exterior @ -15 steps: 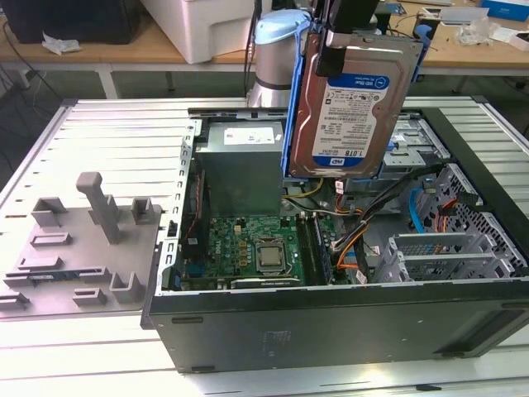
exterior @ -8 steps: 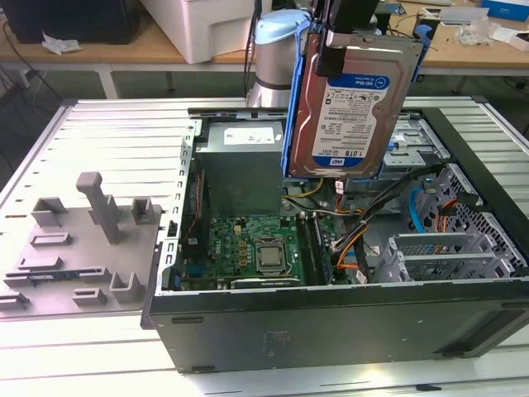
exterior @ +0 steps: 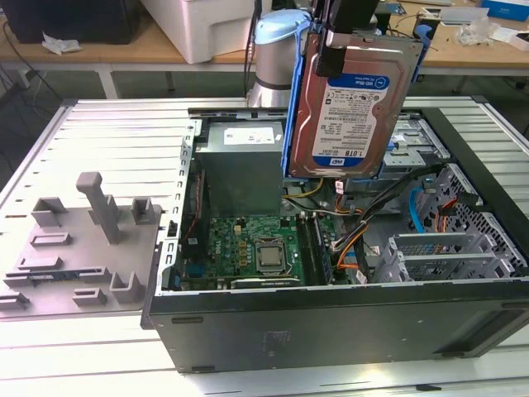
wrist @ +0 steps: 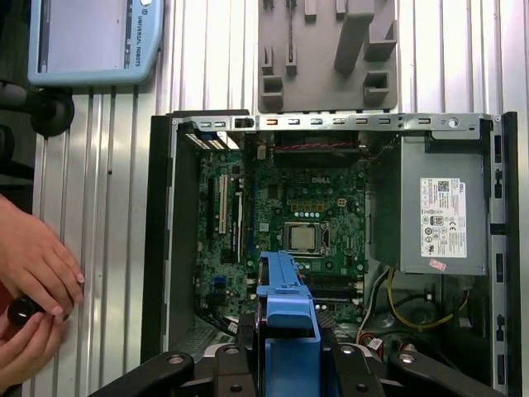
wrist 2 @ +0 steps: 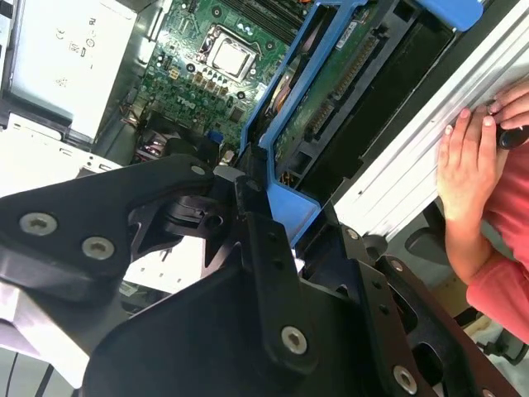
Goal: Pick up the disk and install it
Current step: 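Insert the disk into the insertion slot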
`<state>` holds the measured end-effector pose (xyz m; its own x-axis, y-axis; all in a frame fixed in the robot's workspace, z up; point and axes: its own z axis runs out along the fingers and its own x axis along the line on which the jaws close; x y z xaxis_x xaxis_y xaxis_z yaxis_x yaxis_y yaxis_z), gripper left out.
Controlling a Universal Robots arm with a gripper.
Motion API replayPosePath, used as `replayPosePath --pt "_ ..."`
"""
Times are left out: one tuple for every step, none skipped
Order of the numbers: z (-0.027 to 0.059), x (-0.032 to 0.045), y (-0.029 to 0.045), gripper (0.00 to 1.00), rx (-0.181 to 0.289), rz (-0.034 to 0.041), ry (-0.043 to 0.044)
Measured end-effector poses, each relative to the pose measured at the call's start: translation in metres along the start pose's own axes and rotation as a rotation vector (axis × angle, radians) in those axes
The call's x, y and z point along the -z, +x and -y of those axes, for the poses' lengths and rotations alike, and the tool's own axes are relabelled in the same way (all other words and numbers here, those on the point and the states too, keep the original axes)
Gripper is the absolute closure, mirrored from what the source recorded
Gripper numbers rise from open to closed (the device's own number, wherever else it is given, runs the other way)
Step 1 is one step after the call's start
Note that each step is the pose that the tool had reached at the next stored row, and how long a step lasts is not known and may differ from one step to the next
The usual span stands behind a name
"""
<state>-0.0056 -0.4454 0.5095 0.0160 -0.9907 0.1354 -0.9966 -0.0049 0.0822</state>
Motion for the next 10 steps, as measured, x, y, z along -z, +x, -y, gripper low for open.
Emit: replayPosePath --pt "0.0 0.0 0.0 0.63 0.0 0.0011 0.0" --pt "0.0 -0.0001 0.0011 0.63 0.001 0.0081 0.0002" --pt "0.0 -0.0004 0.0032 0.63 0.002 0.0218 0.0008" --pt "-0.0001 -0.0006 0.0043 0.63 0.002 0.0312 0.0019" --pt "-0.0001 -0.001 0.0072 0.63 0.003 0.0485 0.0051" --pt "-0.0001 -0.0019 0.0141 0.63 0.004 0.0692 0.0106" --pt "-0.0002 -0.0023 0.0167 0.63 0.005 0.0794 0.0143" --pt "-0.0003 -0.0025 0.0181 0.63 0.005 0.0884 0.0192" --pt "-0.0003 -0.0026 0.0189 0.63 0.005 0.0941 0.0238" --pt "-0.0003 -0.0028 0.0199 0.63 0.005 0.0987 0.0285"
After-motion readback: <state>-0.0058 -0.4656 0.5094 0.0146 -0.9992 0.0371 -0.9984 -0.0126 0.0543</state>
